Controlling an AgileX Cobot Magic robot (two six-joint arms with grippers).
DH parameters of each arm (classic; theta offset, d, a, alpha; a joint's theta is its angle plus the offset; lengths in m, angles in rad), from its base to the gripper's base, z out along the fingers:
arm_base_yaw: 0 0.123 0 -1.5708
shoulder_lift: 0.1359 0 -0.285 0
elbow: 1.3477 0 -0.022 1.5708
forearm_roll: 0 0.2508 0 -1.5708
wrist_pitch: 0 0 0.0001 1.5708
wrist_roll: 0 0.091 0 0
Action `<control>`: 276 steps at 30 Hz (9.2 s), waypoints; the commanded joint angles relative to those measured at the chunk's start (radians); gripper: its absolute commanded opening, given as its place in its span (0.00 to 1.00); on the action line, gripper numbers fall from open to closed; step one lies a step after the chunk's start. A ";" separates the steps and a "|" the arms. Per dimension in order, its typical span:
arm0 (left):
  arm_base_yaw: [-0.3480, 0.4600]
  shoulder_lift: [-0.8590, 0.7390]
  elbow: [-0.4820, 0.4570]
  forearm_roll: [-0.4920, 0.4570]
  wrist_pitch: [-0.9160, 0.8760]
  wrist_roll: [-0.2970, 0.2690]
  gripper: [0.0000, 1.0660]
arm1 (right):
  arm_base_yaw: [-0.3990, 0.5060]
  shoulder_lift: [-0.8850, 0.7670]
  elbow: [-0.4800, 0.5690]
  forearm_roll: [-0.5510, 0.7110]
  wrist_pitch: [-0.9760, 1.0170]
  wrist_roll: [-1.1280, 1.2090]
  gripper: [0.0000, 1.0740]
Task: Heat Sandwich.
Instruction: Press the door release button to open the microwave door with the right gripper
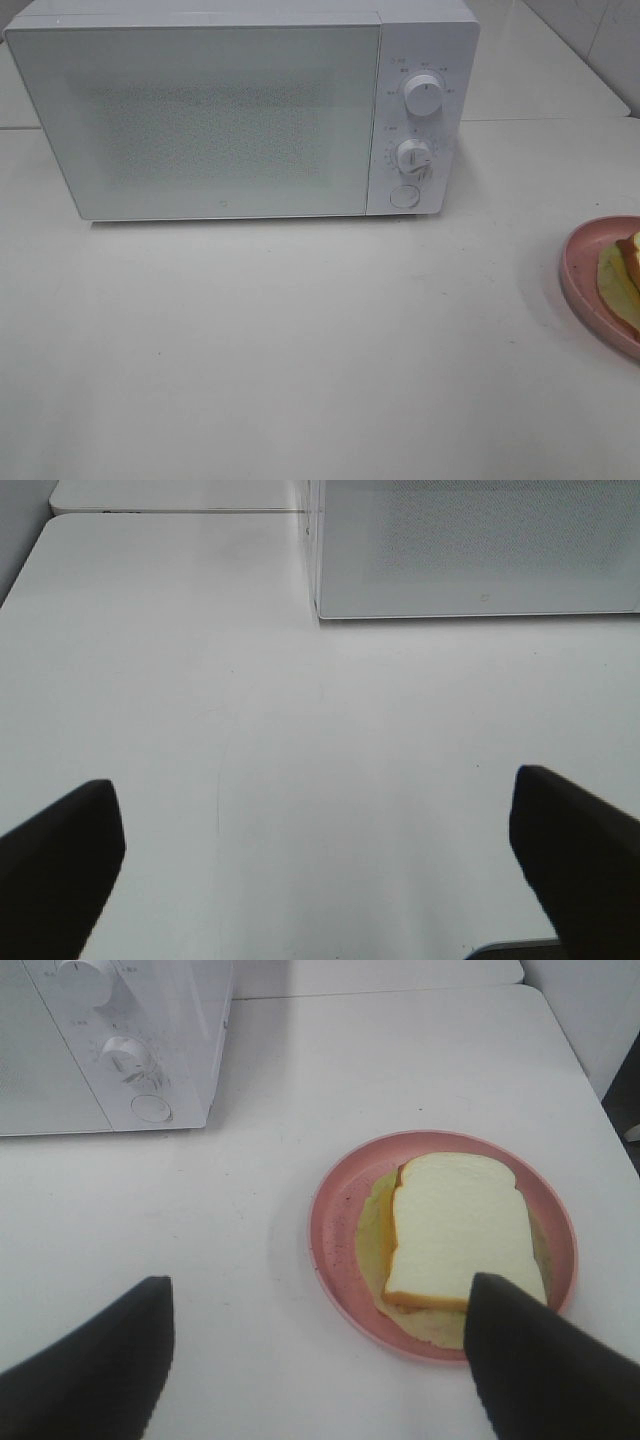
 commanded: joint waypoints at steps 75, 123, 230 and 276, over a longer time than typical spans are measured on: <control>-0.008 -0.026 0.004 -0.003 -0.010 0.001 0.95 | 0.264 1.021 0.277 0.423 -1.665 -0.282 0.71; -0.008 -0.026 0.004 -0.003 -0.010 0.001 0.95 | 0.794 1.406 0.097 1.013 -1.910 -0.355 0.71; -0.008 -0.026 0.004 -0.003 -0.010 0.001 0.95 | 0.483 1.770 -0.307 0.724 -1.630 1.120 0.01; -0.008 -0.026 0.004 -0.003 -0.010 0.001 0.95 | 0.464 1.808 -0.357 0.708 -1.721 1.118 0.01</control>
